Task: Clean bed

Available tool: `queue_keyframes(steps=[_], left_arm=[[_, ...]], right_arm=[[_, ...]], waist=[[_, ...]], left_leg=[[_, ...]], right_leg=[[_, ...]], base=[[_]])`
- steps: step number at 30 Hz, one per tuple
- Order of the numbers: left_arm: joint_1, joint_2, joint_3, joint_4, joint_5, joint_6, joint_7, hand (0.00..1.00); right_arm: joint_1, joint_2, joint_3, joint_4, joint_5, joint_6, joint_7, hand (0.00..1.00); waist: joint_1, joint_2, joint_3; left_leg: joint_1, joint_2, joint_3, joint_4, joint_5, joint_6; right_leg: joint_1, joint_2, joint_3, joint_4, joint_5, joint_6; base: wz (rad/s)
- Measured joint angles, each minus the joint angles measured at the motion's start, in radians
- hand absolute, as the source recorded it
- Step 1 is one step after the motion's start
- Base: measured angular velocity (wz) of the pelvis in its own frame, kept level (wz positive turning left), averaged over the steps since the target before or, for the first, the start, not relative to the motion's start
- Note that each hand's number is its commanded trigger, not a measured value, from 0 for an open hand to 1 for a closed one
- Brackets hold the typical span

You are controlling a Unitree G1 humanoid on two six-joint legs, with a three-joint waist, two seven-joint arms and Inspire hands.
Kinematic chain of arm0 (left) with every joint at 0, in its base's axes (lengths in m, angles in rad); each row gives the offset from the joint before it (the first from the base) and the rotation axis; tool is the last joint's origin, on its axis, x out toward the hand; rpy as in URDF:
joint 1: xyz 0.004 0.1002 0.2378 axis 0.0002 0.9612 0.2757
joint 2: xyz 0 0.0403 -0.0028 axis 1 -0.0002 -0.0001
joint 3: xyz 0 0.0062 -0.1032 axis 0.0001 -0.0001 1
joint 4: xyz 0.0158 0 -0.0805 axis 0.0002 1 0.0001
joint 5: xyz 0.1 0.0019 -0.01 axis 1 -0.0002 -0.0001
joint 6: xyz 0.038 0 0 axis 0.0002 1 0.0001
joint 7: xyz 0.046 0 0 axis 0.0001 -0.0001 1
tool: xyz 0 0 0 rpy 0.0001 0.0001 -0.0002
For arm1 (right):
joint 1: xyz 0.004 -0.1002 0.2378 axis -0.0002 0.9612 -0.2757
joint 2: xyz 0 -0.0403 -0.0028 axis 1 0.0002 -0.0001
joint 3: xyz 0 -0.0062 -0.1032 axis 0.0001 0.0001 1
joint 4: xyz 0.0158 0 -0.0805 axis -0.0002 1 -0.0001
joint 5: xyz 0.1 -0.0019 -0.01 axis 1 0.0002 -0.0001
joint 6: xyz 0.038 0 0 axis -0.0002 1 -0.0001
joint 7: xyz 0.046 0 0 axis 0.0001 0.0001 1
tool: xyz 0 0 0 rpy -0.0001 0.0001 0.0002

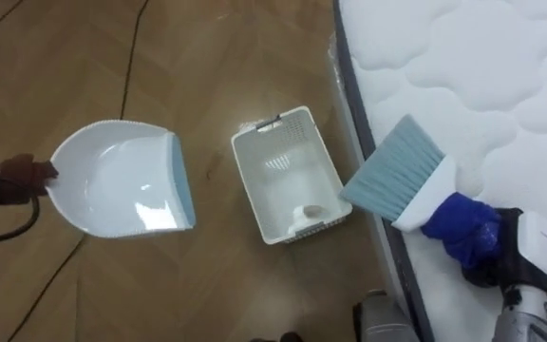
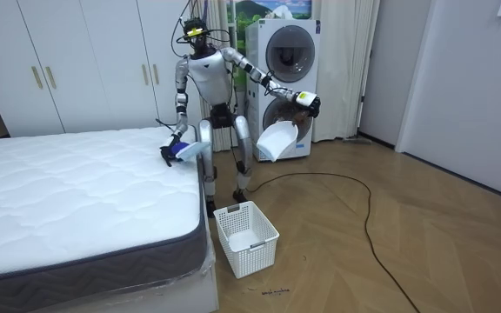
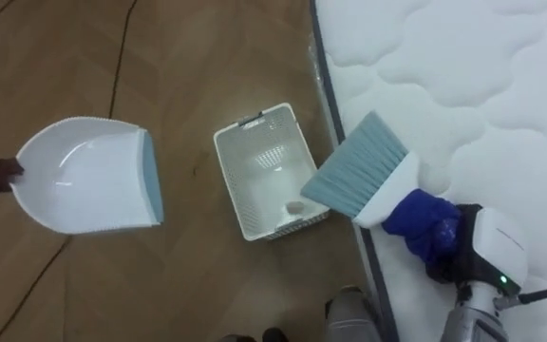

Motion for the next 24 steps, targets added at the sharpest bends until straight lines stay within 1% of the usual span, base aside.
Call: queue_keyframes(steps=[2, 4, 5, 8, 9, 13, 14, 15, 16, 18, 20, 21, 22, 23, 24], left_arm=[[-0.001, 0.001, 0.000, 0.022, -0.023, 0.000, -0.006, 1.00], [-0.011, 0.004, 0.000, 0.032, -0.041, 0.000, -0.020, 1.00], [-0.027, 0.004, -0.001, 0.043, -0.043, 0.000, -0.028, 1.00], [-0.062, 0.006, -0.006, 0.062, -0.043, 0.000, -0.043, 1.00], [-0.066, 0.007, -0.006, 0.062, -0.043, 0.000, -0.042, 1.00], [-0.071, 0.009, -0.047, 0.060, -0.097, -0.004, -0.034, 1.00], [-0.071, 0.009, -0.056, 0.059, -0.102, -0.009, -0.030, 1.00], [-0.071, 0.008, -0.057, 0.058, -0.101, -0.013, -0.024, 1.00], [-0.071, 0.008, -0.057, 0.052, -0.097, -0.023, -0.005, 1.00], [-0.069, 0.005, -0.057, 0.031, -0.098, -0.030, 0.031, 1.00], [-0.066, 0.001, -0.057, 0.005, -0.096, -0.049, 0.084, 1.00], [-0.061, 0.000, -0.057, -0.004, -0.097, -0.052, 0.097, 1.00], [-0.037, -0.001, -0.056, -0.035, -0.098, -0.054, 0.130, 1.00], [0.019, -0.001, -0.036, -0.085, -0.097, -0.059, 0.164, 1.00], [0.051, -0.001, -0.033, -0.109, -0.098, -0.065, 0.178, 1.00]], right_arm=[[-0.001, -0.001, 0.001, -0.006, -0.008, -0.012, 0.001, 0.00], [-0.001, -0.003, 0.000, -0.006, -0.024, -0.022, 0.001, 0.00], [-0.001, -0.004, 0.000, -0.009, -0.033, -0.024, 0.001, 0.00], [-0.001, -0.007, 0.000, -0.013, -0.033, -0.026, 0.008, 0.00], [-0.002, -0.008, 0.001, -0.014, -0.033, -0.027, 0.009, 0.00], [-0.003, -0.016, 0.010, -0.011, -0.032, -0.041, 0.005, 0.00], [-0.004, -0.018, 0.016, -0.001, -0.032, -0.050, -0.001, 0.00], [-0.005, -0.018, 0.017, 0.008, -0.032, -0.058, -0.004, 0.00], [-0.006, -0.018, 0.021, 0.018, -0.032, -0.068, -0.011, 0.00], [-0.008, -0.019, 0.023, 0.030, -0.029, -0.079, -0.023, 0.00], [-0.008, -0.019, 0.025, 0.042, -0.027, -0.089, -0.030, 0.00], [-0.008, -0.018, 0.025, 0.042, -0.025, -0.089, -0.029, 0.00], [-0.008, -0.018, 0.029, 0.045, -0.019, -0.089, -0.027, 0.00], [-0.010, -0.018, 0.038, 0.046, -0.019, -0.090, -0.021, 0.00], [-0.011, -0.019, 0.043, 0.050, -0.018, -0.090, -0.021, 0.00]], waist=[[-0.005, 0.009, -0.0001], [-0.016, 0.018, 0.0014], [-0.017, 0.021, 0.0028], [-0.017, 0.022, 0.0031], [-0.017, 0.022, 0.0032], [-0.021, 0.020, 0.0043], [-0.021, 0.016, 0.0075], [-0.021, 0.014, 0.0087], [-0.022, 0.005, 0.0158], [-0.023, 0.002, 0.0176], [-0.018, -0.007, 0.0232], [-0.018, -0.009, 0.0241], [-0.014, -0.019, 0.0225], [0.003, -0.033, 0.0204], [0.012, -0.040, 0.0178]], left_leg=[[0.020, 0.001, 0.023, -0.015, 0.000, 0.000], [0.023, 0.001, 0.027, -0.020, 0.000, 0.000], [0.024, 0.000, 0.030, -0.022, 0.000, 0.000], [0.034, 0.000, 0.039, -0.032, 0.000, 0.000], [0.036, -0.001, 0.042, -0.033, 0.000, 0.000], [0.058, -0.003, 0.058, -0.045, 0.000, -0.001], [0.068, -0.003, 0.064, -0.047, 0.001, -0.001], [0.071, -0.003, 0.065, -0.047, 0.001, -0.001], [0.084, -0.006, 0.068, -0.052, 0.001, -0.002], [0.085, -0.008, 0.063, -0.054, 0.001, -0.002], [0.087, -0.018, 0.031, -0.052, 0.001, -0.002], [0.087, -0.021, 0.020, -0.053, 0.001, -0.002], [0.093, -0.029, 0.006, -0.060, 0.001, -0.002], [0.111, -0.041, -0.011, -0.077, 0.000, -0.003], [0.119, -0.043, -0.018, -0.083, -0.001, -0.005]], right_leg=[[0.002, 0.002, 0.014, -0.002, 0.000, 0.000], [0.003, 0.001, 0.014, -0.003, 0.000, 0.000], [0.002, 0.001, 0.016, -0.004, 0.000, 0.000], [0.002, -0.002, 0.016, -0.005, 0.000, 0.000], [0.002, -0.002, 0.016, -0.004, 0.000, 0.000], [0.005, -0.004, 0.024, -0.006, 0.000, 0.000], [0.010, -0.003, 0.028, -0.006, 0.000, 0.000], [0.013, -0.003, 0.027, -0.007, 0.000, 0.000], [0.020, -0.003, 0.030, -0.005, 0.000, 0.000], [0.024, -0.002, 0.029, -0.015, 0.000, 0.000], [0.032, 0.004, 0.036, -0.023, 0.002, 0.003], [0.034, 0.007, 0.039, -0.027, 0.004, 0.005], [0.035, 0.013, 0.055, -0.032, 0.007, 0.009], [0.036, 0.023, 0.084, -0.035, 0.010, 0.012], [0.037, 0.034, 0.100, -0.042, 0.014, 0.014]], base=[[-0.22], [-0.08], [-0.04], [-0.08], [-0.12], [-0.13], [-0.11], [-0.12], [-0.08], [-0.02], [-0.09], [-0.19], [-0.43], [-0.62], [-0.79]])
